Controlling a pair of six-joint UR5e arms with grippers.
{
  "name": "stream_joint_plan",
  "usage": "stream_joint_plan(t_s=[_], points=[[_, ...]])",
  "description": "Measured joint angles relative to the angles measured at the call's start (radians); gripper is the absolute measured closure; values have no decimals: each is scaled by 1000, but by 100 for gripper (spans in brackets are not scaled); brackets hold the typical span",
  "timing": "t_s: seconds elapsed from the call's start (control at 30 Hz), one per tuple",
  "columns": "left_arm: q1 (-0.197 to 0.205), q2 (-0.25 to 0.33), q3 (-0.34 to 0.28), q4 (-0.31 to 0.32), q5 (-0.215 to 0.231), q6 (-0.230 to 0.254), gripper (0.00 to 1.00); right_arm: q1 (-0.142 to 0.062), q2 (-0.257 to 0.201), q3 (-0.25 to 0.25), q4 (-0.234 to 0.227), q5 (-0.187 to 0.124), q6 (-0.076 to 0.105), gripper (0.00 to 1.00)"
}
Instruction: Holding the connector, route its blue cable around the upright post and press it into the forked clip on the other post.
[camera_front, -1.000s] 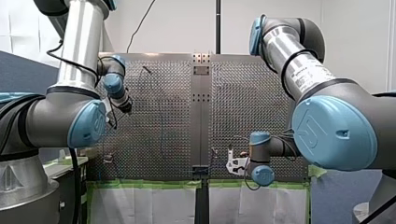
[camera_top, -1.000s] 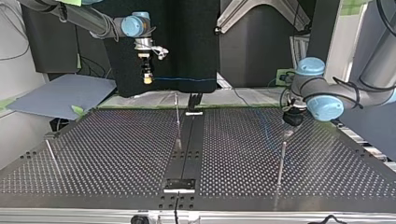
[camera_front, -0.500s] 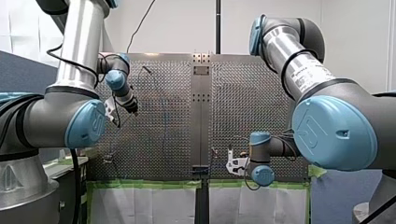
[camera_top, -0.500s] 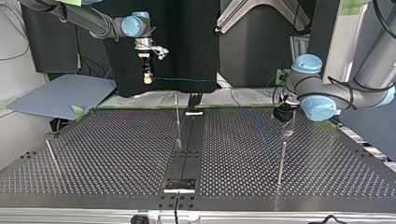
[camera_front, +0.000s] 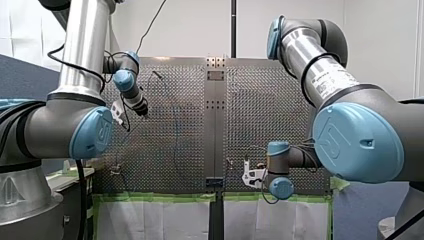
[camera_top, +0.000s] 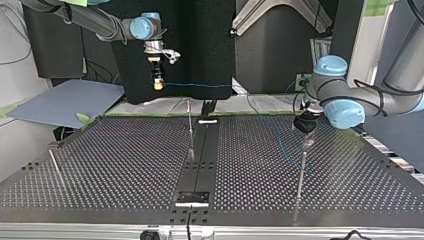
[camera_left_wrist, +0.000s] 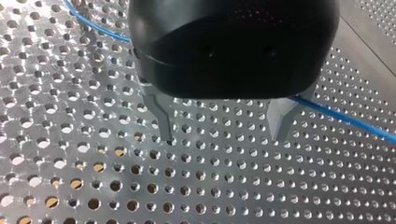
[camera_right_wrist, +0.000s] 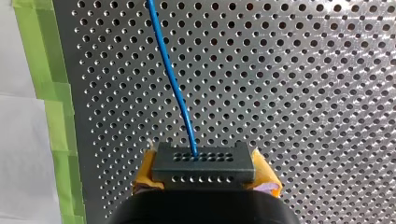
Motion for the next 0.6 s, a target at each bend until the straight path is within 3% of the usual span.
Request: stream_joint_plan(t_s=[0.3, 0.6], points=[[-2, 34, -4, 5, 38, -24, 0, 0, 0, 0, 1, 0, 0, 100], [-9, 91, -30, 20, 41, -35, 0, 0, 0, 0, 0, 0, 0, 100]])
